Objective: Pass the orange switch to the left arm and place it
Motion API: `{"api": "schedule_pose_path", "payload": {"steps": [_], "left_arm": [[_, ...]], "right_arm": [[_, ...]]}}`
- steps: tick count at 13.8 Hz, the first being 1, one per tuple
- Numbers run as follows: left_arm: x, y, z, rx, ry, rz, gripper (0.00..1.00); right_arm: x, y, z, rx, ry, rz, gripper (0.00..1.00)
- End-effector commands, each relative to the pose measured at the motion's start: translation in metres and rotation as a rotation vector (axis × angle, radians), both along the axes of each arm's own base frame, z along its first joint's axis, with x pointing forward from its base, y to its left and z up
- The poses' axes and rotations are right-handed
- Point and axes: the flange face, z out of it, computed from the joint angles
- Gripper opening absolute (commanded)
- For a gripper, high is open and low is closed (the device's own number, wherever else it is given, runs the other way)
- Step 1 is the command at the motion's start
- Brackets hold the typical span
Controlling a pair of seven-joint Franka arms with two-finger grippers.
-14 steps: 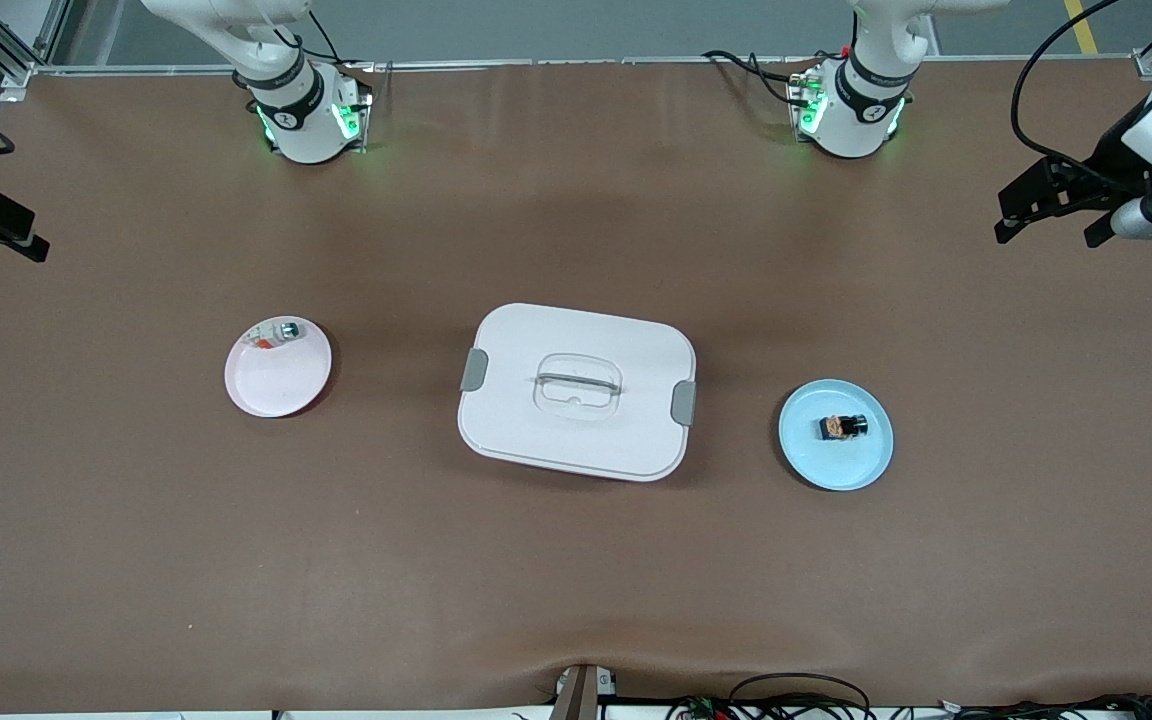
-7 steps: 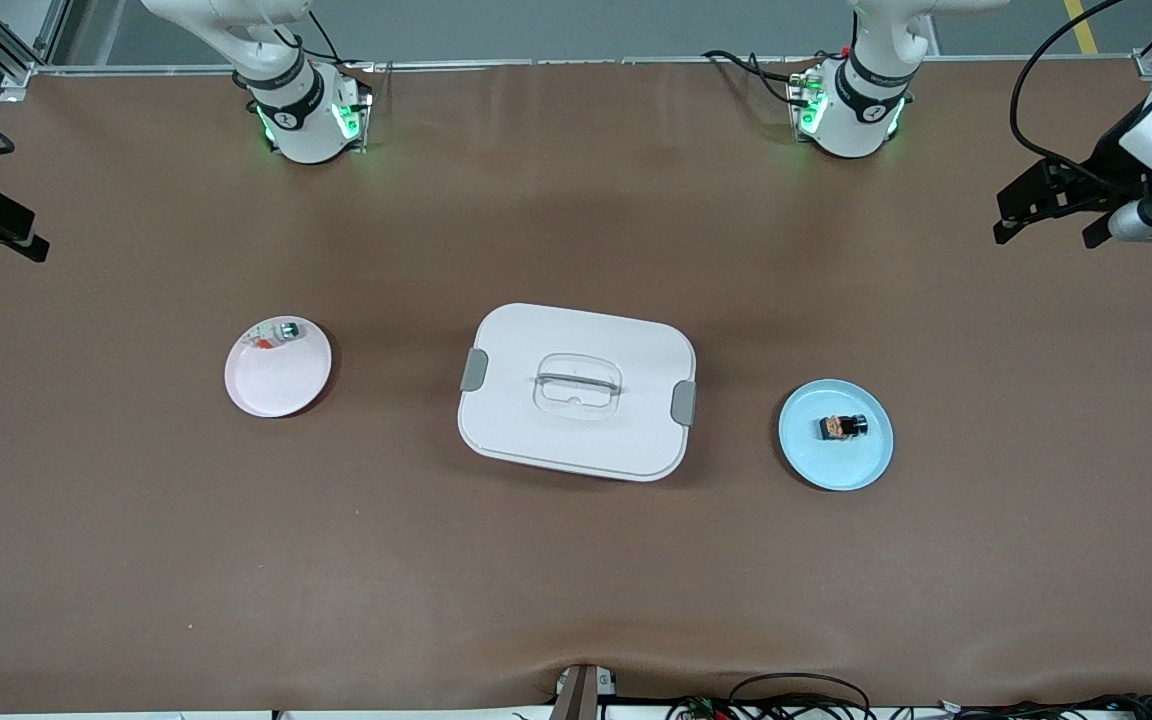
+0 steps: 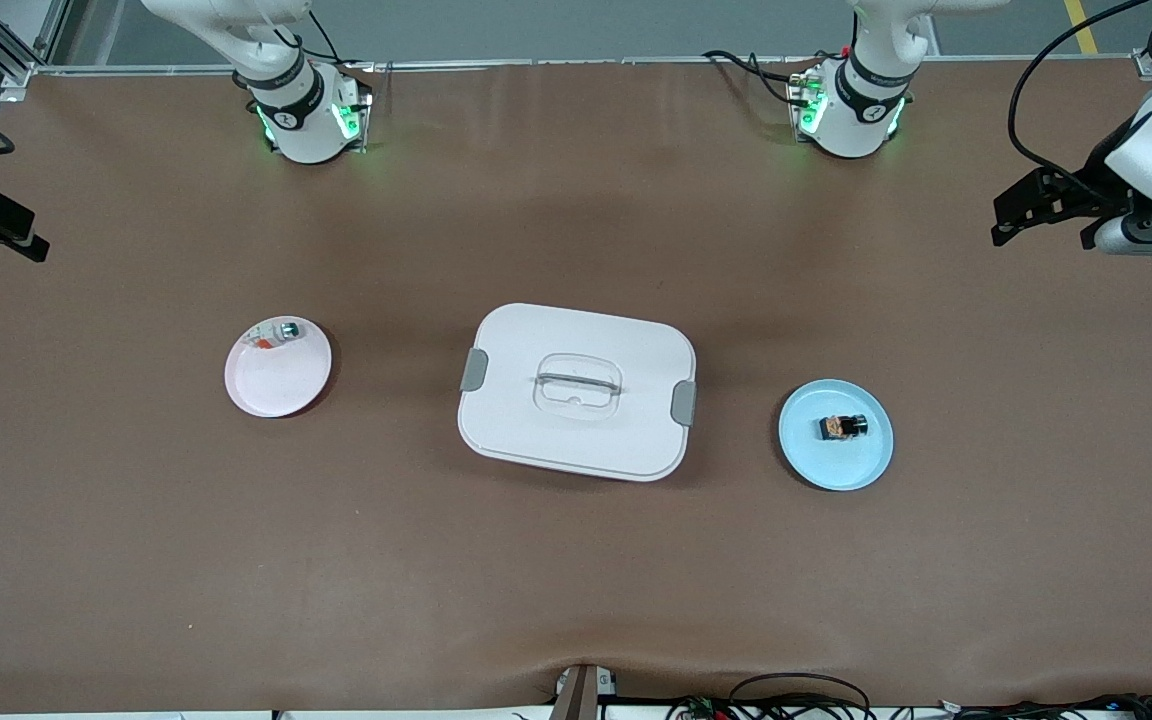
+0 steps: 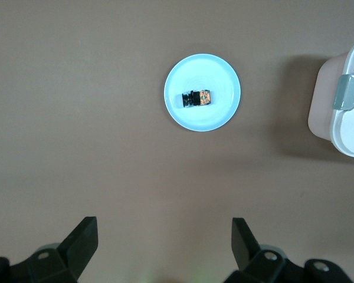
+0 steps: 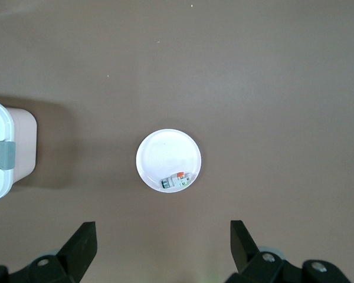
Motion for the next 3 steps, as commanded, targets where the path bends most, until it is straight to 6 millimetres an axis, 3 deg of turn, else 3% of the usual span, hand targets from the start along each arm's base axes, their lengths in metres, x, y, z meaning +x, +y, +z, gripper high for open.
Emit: {"api": "schedule_pose_path", "payload": {"steps": [1, 3], "left_arm": [[0.0007, 0.0015, 0.0055, 0.022, 0.005, -0.019, 1.00], [0.0007, 0.0015, 0.0055, 0.022, 0.005, -0.019, 1.00]], "right_arm": [[-0.0056, -0.0029, 0.0069, -0.014, -0.012, -0.003, 1.00], [-0.0056, -0.0029, 0.0069, -0.014, -0.012, -0.003, 1.00]]}}
